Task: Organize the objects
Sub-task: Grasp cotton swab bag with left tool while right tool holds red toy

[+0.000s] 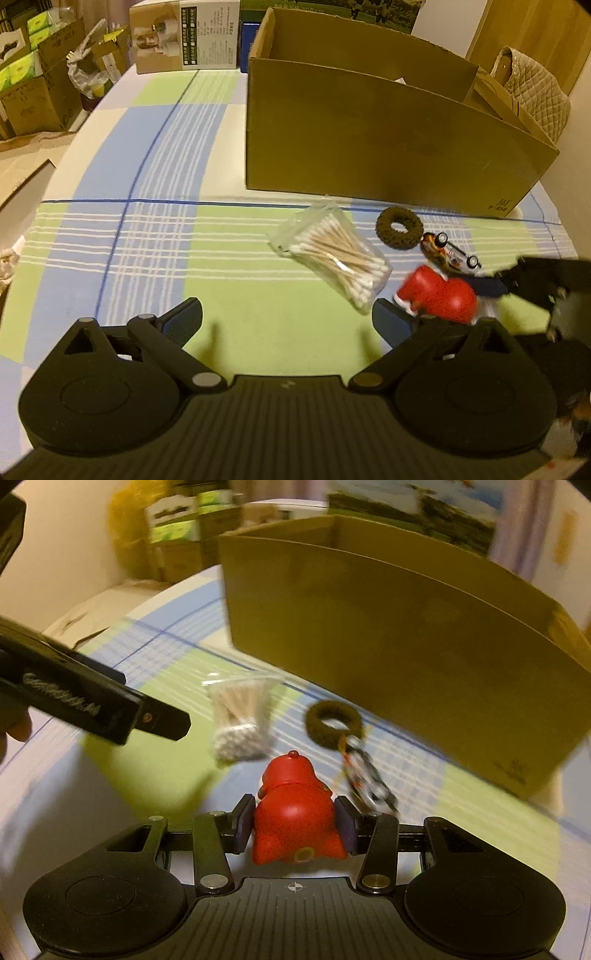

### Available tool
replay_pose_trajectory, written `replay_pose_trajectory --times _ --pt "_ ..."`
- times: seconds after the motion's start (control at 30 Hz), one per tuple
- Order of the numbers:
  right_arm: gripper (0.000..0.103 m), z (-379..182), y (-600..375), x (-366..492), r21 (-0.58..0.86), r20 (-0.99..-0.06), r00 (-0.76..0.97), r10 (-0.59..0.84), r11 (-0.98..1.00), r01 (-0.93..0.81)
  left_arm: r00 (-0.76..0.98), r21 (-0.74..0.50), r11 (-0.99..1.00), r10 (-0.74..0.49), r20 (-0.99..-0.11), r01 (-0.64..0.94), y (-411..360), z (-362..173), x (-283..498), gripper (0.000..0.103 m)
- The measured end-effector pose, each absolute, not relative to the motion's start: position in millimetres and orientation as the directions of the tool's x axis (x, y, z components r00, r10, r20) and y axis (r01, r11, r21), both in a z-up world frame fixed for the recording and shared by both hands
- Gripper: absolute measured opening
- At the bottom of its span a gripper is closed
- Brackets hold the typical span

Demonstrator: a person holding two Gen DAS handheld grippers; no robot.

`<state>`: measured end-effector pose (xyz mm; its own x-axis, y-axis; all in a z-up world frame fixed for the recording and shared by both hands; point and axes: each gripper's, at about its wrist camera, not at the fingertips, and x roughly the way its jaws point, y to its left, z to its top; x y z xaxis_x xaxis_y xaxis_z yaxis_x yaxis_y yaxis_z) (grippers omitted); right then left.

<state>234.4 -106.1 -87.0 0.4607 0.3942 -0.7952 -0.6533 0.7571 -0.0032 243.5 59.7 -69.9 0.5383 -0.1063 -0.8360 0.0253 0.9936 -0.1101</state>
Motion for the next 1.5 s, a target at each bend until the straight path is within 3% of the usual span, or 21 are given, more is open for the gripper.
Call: replay_pose_trajectory --times 0.17,0.23,0.37,0.43,0.63,0.9,1.03,1.23,1.33,1.4,1.5 --pt "0.044 -80 -132 225 0.038 -0.797 0.481 0.365 0.825 -0.563 0.534 -0.171 0.985 -0.158 -0.831 0.025 48 -76 265 0.086" --pt "0.044 -80 -141 220 0.041 -0.801 0.489 0.346 0.846 -0.532 0.528 -0.193 0.981 -0.176 -0.831 0.023 41 -79 276 0.073" --pt "0.044 -80 -156 213 0.048 -0.805 0.492 0.331 0.863 -0.503 0.524 -0.230 0.973 -0.197 -0.829 0.003 31 -87 293 0.065" --pt "0.044 -79 -160 210 0.049 -0.806 0.492 0.330 0.865 -0.500 0.515 -0.217 0.976 -0.185 -0.837 -0.001 27 -90 299 0.051" --pt "0.044 -76 -171 202 0.057 -0.799 0.505 0.327 0.877 -0.478 0.487 -0.128 0.989 -0.149 -0.861 0.075 21 -93 294 0.026" --pt "0.044 -73 -190 177 0.069 -0.799 0.522 0.299 0.908 -0.414 0.425 -0.076 0.971 -0.168 -0.889 0.226 23 -86 226 0.024" --pt "0.044 -73 -199 168 0.079 -0.799 0.525 0.294 0.916 -0.393 0.450 -0.079 0.976 -0.164 -0.878 0.203 23 -87 211 0.038" --pt "0.044 -71 -206 162 0.092 -0.794 0.534 0.292 0.925 -0.368 0.487 -0.100 0.986 -0.152 -0.860 0.132 26 -87 219 0.041" --pt "0.044 -71 -207 162 0.096 -0.794 0.535 0.290 0.928 -0.361 0.487 -0.071 0.987 -0.132 -0.864 0.141 23 -86 220 0.036" --pt "0.044 -72 -207 163 0.099 -0.795 0.534 0.289 0.929 -0.357 0.489 -0.048 0.987 -0.118 -0.864 0.153 21 -85 217 0.025" --pt "0.044 -72 -206 161 0.103 -0.798 0.526 0.292 0.928 -0.359 0.480 -0.058 0.986 -0.127 -0.868 0.156 20 -83 211 0.021"
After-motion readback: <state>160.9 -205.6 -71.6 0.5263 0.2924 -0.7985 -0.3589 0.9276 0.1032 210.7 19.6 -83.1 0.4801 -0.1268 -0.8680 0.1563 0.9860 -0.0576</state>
